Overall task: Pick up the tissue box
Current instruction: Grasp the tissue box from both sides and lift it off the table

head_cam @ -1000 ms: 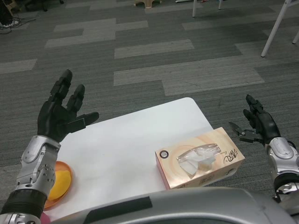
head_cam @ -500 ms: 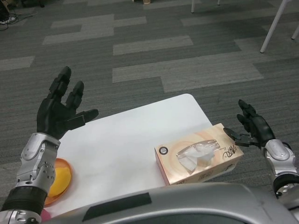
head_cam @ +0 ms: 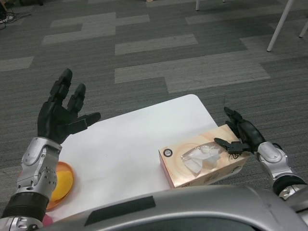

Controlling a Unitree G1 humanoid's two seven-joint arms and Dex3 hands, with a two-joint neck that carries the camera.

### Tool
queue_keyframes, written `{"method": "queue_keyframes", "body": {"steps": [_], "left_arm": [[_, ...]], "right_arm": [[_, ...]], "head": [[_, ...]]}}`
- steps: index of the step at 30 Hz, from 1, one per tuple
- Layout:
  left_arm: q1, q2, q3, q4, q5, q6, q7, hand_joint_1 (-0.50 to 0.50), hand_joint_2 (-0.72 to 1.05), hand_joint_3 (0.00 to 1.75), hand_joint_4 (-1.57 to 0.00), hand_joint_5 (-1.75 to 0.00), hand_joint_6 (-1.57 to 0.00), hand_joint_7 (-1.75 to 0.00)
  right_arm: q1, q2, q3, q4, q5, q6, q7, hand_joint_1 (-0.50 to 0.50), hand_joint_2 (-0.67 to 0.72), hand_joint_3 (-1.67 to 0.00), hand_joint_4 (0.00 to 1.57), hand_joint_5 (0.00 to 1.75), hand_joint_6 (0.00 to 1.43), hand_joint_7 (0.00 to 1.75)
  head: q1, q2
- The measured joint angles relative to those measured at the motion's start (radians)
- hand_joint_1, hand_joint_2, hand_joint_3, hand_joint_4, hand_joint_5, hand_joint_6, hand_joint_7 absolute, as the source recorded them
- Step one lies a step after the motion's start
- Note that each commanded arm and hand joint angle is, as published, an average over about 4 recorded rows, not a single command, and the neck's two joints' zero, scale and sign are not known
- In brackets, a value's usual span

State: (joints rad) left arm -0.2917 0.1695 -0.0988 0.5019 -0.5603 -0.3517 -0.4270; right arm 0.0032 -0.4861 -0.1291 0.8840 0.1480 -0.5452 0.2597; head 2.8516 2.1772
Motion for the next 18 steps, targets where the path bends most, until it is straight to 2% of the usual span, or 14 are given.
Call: {"method": "queue_keyframes", "body": {"steps": [5,9,12,15,18], "left_arm": [[0.001,0.0,-0.001,0.0,0.0,0.0,0.0,0.5,1.05,0.17,0.0,0.0,0.0,0.0],[0.001,0.0,-0.001,0.0,0.0,0.0,0.0,0.5,1.05,0.17,0.0,0.0,0.0,0.0],[0.002,0.0,-0.001,0.0,0.0,0.0,0.0,0.5,1.05,0.17,0.0,0.0,0.0,0.0],[0.002,0.0,-0.001,0.0,0.0,0.0,0.0,0.5,1.05,0.17,0.0,0.0,0.0,0.0],[0.002,0.0,-0.001,0.0,0.0,0.0,0.0,0.5,1.05,0.17,0.0,0.0,0.0,0.0]], "right_arm": [[-0.039,0.0,0.064,-0.002,0.005,-0.001,-0.011,-0.33,-0.54,-0.65,0.0,0.1,0.0,0.0],[-0.057,0.0,0.102,0.0,0.006,-0.001,-0.019,-0.33,-0.54,-0.71,0.0,0.05,0.0,0.0],[-0.063,0.0,0.113,0.004,0.006,-0.001,-0.021,-0.33,-0.54,-0.69,0.0,0.02,0.0,0.0],[-0.072,0.002,0.121,0.009,0.006,-0.001,-0.026,-0.33,-0.54,-0.65,0.0,0.1,0.0,0.0],[-0.082,0.007,0.135,0.014,0.006,-0.002,-0.029,-0.33,-0.54,-0.63,0.0,0.05,0.0,0.0]], "head": [[0.004,-0.004],[0.006,-0.004],[0.006,-0.006],[0.009,-0.007],[0.014,-0.008]]}}
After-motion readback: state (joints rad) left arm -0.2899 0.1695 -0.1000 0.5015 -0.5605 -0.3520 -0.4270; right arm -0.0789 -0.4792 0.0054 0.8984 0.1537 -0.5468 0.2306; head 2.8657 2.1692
